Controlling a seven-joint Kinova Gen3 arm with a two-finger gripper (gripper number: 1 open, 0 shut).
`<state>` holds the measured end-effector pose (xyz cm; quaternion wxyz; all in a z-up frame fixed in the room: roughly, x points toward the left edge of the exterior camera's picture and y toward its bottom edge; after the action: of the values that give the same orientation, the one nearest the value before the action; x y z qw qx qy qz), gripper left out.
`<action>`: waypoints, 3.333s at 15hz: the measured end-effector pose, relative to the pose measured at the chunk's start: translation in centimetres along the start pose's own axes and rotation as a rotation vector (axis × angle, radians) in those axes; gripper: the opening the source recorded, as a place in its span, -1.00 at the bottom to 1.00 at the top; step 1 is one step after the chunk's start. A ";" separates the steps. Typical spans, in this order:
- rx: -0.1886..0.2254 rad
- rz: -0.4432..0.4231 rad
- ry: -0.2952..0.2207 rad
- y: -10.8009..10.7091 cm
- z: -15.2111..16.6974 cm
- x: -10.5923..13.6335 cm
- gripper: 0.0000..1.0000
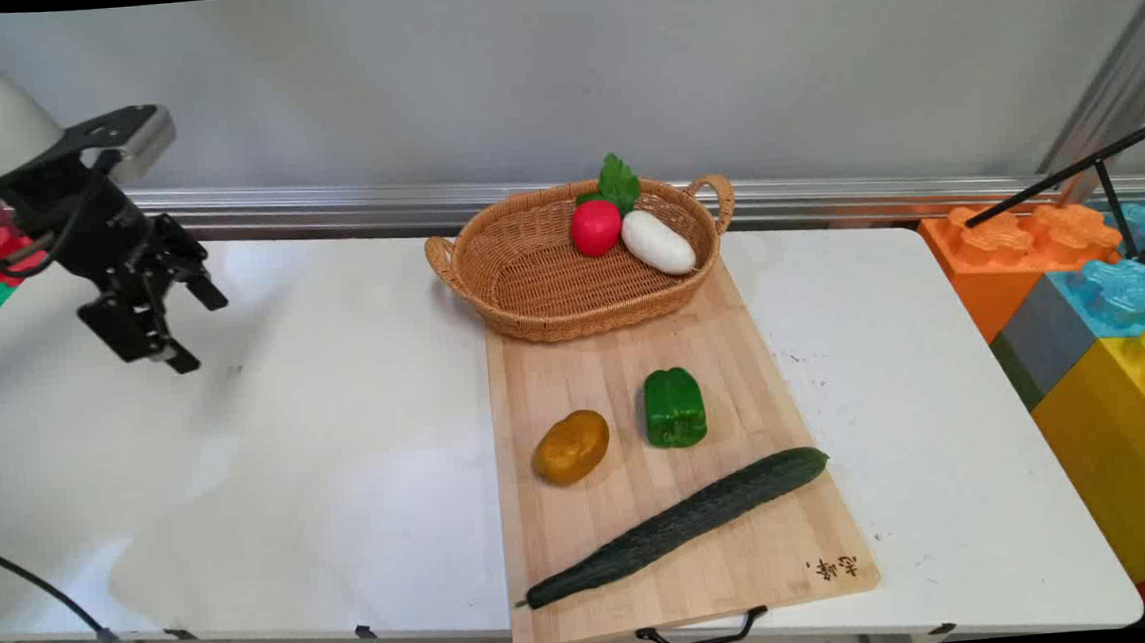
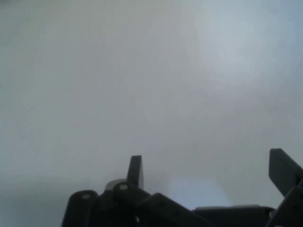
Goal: Pick up the potato from the cutting board, then place the picked object in the vegetable basket
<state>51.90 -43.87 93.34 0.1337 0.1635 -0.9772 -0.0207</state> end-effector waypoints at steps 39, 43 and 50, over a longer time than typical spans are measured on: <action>-0.031 -0.331 0.376 9.1 24.3 21.0 -1.00; -0.023 -0.305 0.377 9.9 23.7 21.0 -1.00; -0.046 -0.274 0.425 11.7 17.8 23.1 -1.00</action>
<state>22.44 -40.39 83.09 0.3356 0.2922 -0.8952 -0.0263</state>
